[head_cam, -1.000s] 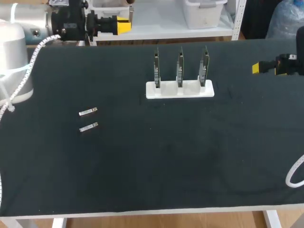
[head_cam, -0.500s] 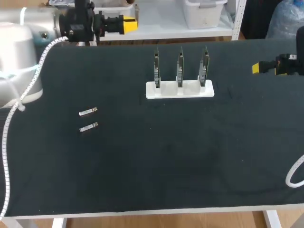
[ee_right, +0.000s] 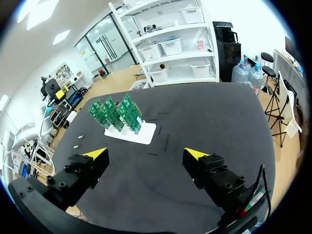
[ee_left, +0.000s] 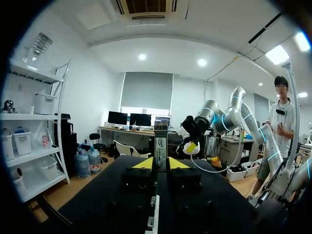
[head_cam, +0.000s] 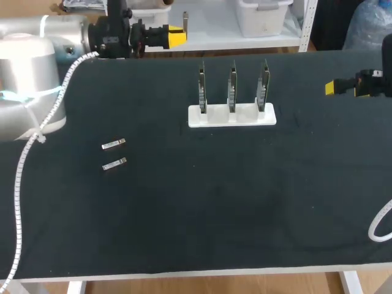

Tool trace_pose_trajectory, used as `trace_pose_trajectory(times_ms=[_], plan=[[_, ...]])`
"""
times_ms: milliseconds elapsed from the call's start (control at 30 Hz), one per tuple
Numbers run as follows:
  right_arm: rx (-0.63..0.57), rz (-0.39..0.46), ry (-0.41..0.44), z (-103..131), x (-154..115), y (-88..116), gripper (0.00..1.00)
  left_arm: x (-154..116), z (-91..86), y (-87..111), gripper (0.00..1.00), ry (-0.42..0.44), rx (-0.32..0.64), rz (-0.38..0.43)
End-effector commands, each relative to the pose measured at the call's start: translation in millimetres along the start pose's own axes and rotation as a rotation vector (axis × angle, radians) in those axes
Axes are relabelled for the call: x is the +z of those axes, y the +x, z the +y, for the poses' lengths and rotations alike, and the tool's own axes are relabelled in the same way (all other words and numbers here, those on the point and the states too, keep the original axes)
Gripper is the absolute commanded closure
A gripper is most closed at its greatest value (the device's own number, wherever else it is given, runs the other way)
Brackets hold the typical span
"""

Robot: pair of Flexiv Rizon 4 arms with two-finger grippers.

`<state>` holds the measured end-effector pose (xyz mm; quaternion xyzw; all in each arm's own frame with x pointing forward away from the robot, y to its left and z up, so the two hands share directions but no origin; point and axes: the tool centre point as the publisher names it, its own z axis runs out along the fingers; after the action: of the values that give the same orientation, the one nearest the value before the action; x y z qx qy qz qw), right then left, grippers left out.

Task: Pick up the optical module with the left hand, and insert it into the network port with the right hand.

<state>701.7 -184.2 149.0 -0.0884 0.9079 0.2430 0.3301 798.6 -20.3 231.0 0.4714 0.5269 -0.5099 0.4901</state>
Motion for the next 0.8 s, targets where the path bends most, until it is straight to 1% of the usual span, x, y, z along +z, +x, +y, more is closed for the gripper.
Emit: trace_pose_trajectory(times_ms=[33, 433, 800], plan=[[0.0, 0.0, 0.003, 1, -2, 1, 0.0, 5, 13.6, -0.7, 1.0, 0.034, 0.001, 0.001], [0.0, 0.0, 0.003, 1, -2, 1, 0.0, 12, 15.7, 0.4, 1.0, 0.05, 0.017, -0.013], [0.0, 0.0, 0.003, 1, -2, 1, 0.0, 19, 17.2, 4.2, 1.0, 0.063, 0.008, -0.018]])
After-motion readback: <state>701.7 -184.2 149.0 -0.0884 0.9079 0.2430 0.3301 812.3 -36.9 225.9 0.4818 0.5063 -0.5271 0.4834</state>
